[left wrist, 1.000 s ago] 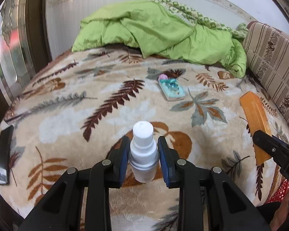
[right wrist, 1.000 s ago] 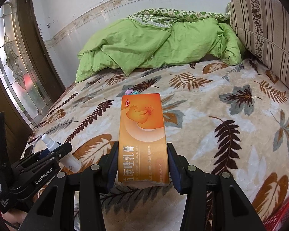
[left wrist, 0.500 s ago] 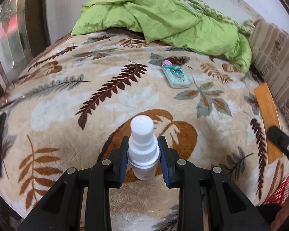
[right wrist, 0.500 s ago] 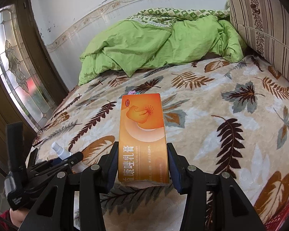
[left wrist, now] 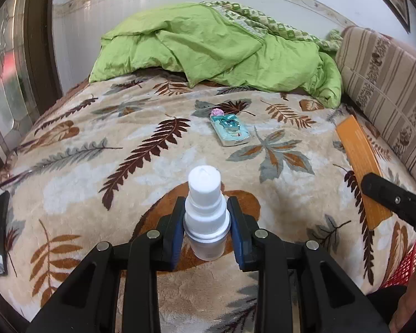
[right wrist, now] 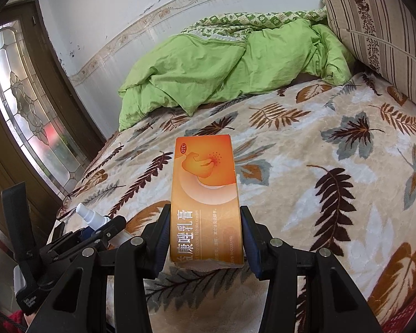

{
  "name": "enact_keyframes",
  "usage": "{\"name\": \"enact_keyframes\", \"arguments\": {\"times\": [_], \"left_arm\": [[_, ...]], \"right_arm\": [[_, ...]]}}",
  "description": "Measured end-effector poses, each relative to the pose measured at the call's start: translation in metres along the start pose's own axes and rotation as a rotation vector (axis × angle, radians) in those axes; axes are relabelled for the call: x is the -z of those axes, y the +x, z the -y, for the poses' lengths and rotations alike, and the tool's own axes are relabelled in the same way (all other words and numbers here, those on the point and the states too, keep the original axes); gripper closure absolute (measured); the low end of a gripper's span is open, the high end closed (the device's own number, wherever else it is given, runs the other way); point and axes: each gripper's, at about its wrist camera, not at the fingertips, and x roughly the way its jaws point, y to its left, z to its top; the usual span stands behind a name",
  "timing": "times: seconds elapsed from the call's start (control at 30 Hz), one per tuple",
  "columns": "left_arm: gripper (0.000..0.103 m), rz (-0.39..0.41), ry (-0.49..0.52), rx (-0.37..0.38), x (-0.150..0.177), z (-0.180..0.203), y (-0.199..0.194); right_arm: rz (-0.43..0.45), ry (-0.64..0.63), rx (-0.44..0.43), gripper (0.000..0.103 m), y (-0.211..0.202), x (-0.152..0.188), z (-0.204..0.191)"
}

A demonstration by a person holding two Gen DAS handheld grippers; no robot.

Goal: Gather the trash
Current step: 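Lift the white spray bottle and orange box off the bed, then carry the spray bottle and orange box over the wastebasket and open both tools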

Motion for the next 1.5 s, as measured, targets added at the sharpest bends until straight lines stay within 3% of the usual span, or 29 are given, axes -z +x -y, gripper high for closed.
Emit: {"name": "enact_keyframes", "arguments": {"times": [0.6, 0.83, 1.1, 1.5], "left_arm": [[0.075, 0.029, 0.045, 0.056, 0.004, 0.016, -0.028], [0.075, 0.025, 0.088, 0.120, 0.008, 0.044, -0.057], [0.075, 0.061, 0.180, 0.175, 0.008, 0.089, -0.095], [0.074, 0.088, 0.299, 0.263, 0.006, 0.155, -0.124]], "right_arm": [[0.022, -0.005, 0.031, 0.053, -0.017, 0.008, -0.007], [0.005, 0.039, 0.014, 0.053, -0.054, 0.023, 0.002], [0.051, 0.051, 0.031, 0.053, -0.110, 0.029, 0.013], [0.118, 0.134, 0.136, 0.053, -0.192, 0.044, 0.062]]}}
